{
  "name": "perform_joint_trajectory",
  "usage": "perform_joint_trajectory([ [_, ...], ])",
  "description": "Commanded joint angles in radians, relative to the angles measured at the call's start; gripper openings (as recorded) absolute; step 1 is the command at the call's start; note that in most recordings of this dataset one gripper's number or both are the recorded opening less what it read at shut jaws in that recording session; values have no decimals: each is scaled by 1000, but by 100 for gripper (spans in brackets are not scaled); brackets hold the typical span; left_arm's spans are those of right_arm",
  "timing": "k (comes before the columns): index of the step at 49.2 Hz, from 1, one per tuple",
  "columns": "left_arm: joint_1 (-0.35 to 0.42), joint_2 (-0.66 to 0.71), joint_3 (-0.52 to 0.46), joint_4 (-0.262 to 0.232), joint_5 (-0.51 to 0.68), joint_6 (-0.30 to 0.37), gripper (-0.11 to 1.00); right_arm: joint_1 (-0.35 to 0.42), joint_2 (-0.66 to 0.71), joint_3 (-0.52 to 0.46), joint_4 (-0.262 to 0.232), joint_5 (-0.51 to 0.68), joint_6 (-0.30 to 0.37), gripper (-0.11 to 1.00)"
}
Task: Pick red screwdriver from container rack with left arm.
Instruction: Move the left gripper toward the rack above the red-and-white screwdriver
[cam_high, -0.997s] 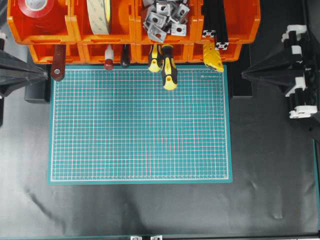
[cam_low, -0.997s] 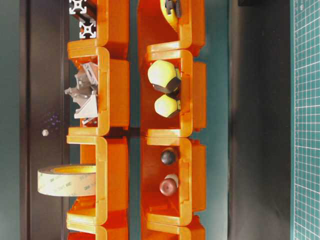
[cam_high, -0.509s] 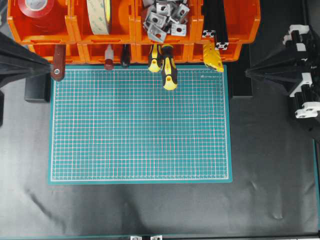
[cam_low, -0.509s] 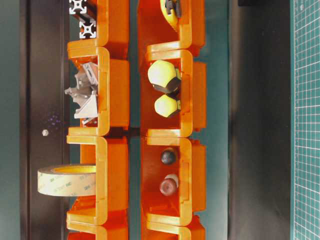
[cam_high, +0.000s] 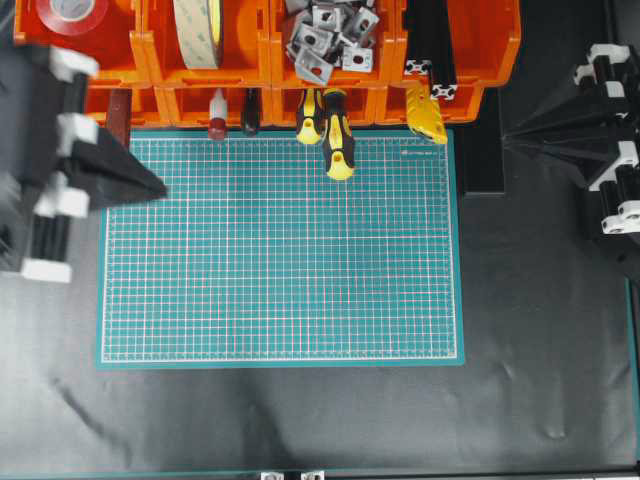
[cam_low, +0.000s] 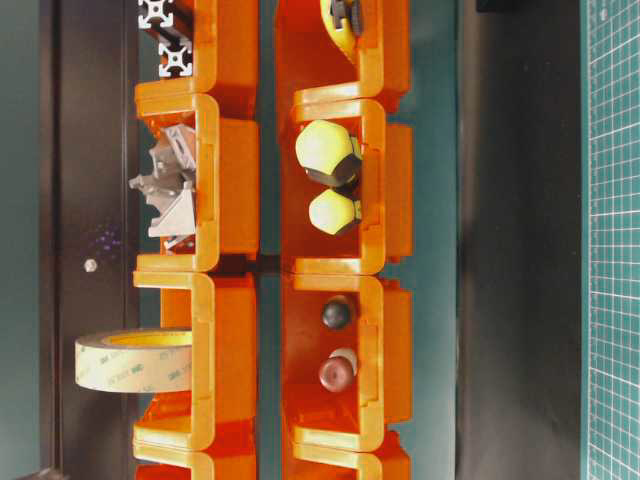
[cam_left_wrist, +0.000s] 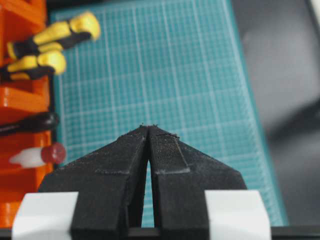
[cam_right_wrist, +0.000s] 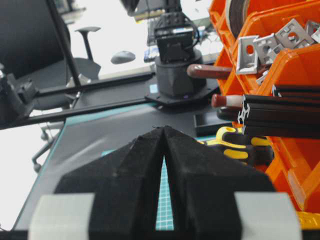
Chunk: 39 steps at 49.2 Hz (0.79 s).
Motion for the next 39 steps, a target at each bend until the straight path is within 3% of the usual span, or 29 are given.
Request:
perform_joint_trajectory([
  [1,-71,57,-84,137,94,-12,0,0,6,-25,2,-6,0,0],
  [5,-152,118,-143,328,230,-63,0,0,5,-23,0,-6,-2,0],
  [9,-244,196,-204,552,419,-196,0,2,5,-21,-2,-11,-6,0],
  [12,-296,239,-227,664,520,-275,0,0,5,-20,-3,-12,-8,0],
  [14,-325,264,-232,713,563,-318,0,0,5,-18,-3,-12,-6,0],
  [18,-360,299,-222,752,586,-362,0,0,5,-15,-3,-12,-6,0],
  [28,-385,402,-213,793,589,-371,0,0,-8,-11,-2,0,-11,0],
  [39,-357,497,-258,802,629,-376,0,-3,-37,18,-3,80,-9,0],
])
